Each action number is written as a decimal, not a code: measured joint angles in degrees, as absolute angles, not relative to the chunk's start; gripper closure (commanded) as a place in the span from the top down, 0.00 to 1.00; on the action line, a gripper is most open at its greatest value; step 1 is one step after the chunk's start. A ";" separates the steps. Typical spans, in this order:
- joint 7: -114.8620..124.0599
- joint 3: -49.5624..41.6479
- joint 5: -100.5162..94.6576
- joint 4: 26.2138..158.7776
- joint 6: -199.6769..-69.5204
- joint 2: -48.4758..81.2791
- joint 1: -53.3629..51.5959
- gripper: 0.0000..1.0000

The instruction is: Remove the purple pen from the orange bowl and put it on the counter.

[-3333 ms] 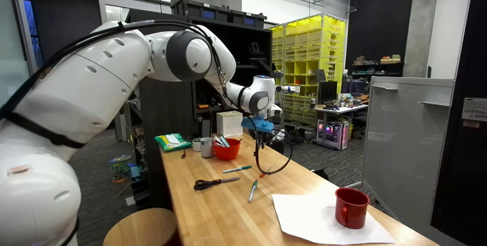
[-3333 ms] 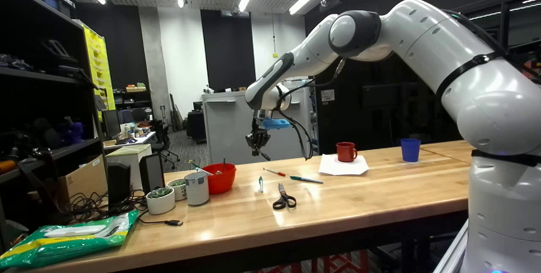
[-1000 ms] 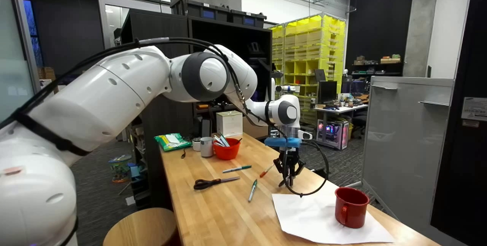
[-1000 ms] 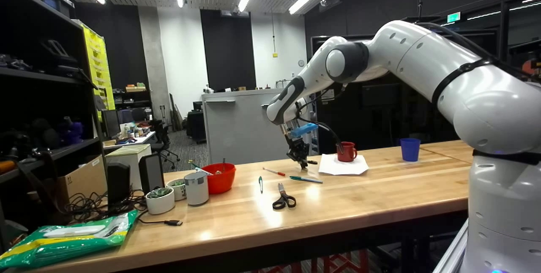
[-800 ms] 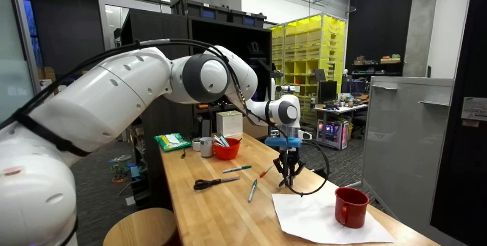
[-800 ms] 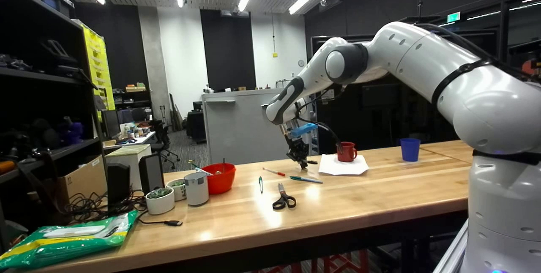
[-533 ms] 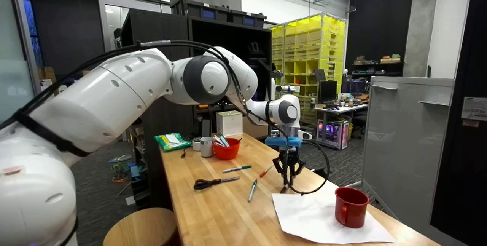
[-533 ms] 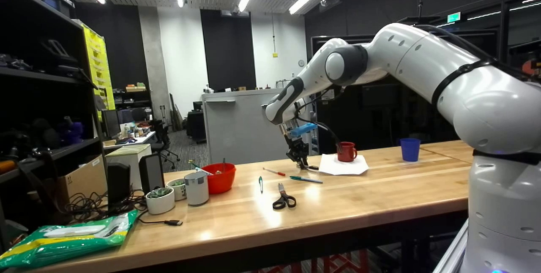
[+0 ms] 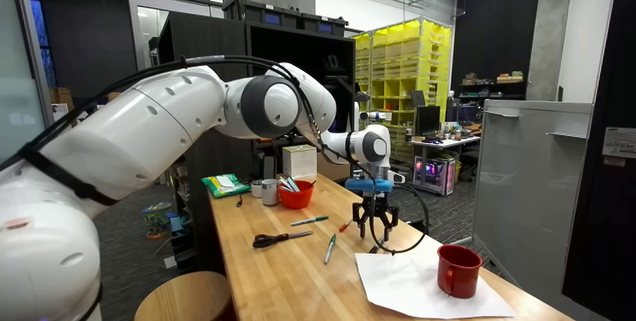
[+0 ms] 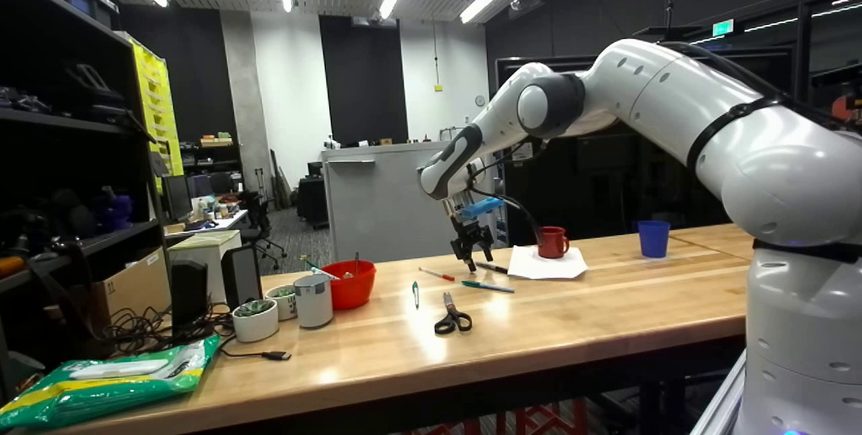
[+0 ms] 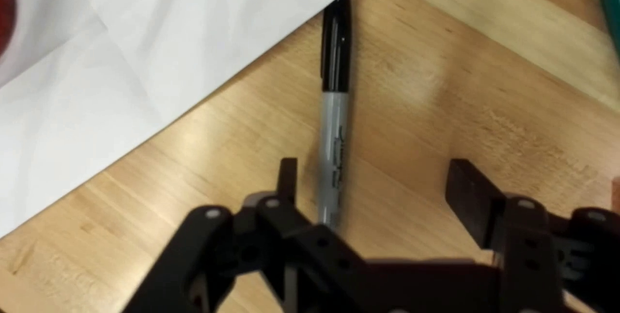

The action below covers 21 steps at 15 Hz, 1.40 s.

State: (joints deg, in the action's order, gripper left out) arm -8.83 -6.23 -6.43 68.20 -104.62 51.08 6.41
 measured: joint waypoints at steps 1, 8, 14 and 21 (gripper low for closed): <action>-8.95 -6.01 -6.43 68.20 -104.93 51.07 6.38 1.00; -9.93 -4.22 -6.43 68.52 -112.93 48.36 5.97 1.00; -9.38 -1.16 -4.83 72.07 -118.93 41.86 5.02 1.00; 3.10 0.01 -3.20 83.57 -127.22 33.31 -1.04 1.00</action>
State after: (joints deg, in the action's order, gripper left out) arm 3.10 0.01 -3.20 83.57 -127.22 33.31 -1.04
